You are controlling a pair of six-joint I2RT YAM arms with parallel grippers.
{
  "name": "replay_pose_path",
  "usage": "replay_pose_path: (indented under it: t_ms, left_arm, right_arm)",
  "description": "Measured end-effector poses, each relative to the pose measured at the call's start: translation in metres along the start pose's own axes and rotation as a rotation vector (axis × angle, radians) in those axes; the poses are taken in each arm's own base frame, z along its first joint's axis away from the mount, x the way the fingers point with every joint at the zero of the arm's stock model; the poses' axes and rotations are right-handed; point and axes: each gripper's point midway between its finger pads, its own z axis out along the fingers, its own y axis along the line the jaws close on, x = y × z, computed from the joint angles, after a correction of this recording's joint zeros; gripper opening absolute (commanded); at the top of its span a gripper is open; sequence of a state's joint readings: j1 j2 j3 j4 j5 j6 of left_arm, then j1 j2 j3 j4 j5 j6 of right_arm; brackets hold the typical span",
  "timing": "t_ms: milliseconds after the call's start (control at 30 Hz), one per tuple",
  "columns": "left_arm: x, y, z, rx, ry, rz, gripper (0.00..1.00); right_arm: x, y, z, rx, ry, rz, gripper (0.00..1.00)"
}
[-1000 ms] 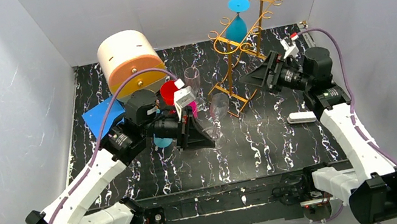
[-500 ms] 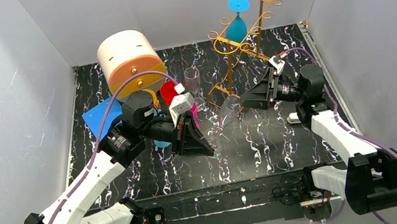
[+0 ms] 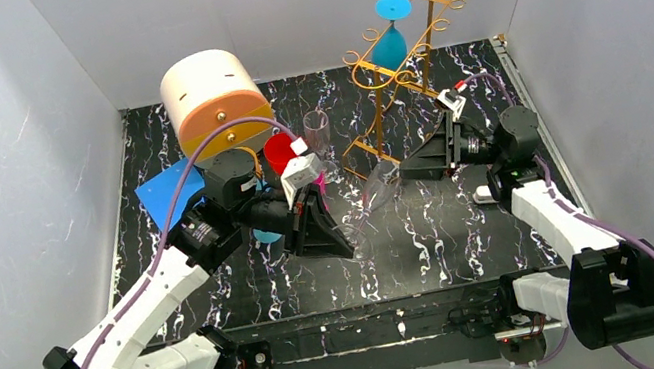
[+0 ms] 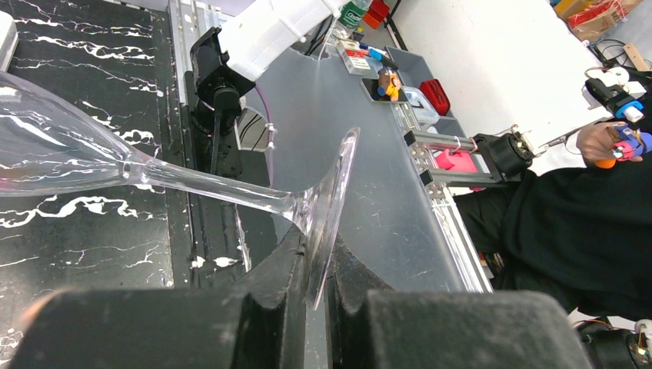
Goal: Take the wine glass off the wine glass rack
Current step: Place the wine glass at the center of the board.
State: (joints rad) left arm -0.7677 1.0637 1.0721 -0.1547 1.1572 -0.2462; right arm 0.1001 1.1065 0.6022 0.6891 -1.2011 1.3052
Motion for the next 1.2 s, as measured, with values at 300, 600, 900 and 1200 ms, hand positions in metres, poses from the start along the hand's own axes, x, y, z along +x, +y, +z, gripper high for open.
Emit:
replay_pose_path:
  t_ms: [300, 600, 900, 1200]
  left_arm:
    - [-0.004, -0.004, 0.000, 0.032, -0.008, 0.047, 0.00]
    - [0.000, -0.007, 0.001, 0.086, 0.010, 0.088, 0.00]
    - [0.017, 0.019, -0.017, 0.127, 0.031, 0.123, 0.00]
    - [0.016, 0.027, -0.028, 0.189, 0.001, 0.117, 0.00]
  right_arm:
    - [0.003, 0.032, -0.001, -0.060, 0.083, -0.027, 0.69]
    - [0.010, 0.045, -0.001, -0.083, 0.157, -0.040, 0.57]
    - [0.008, 0.040, -0.001, -0.078, 0.180, -0.021, 0.48]
    - [0.006, 0.044, -0.002, -0.079, 0.188, -0.022, 0.39]
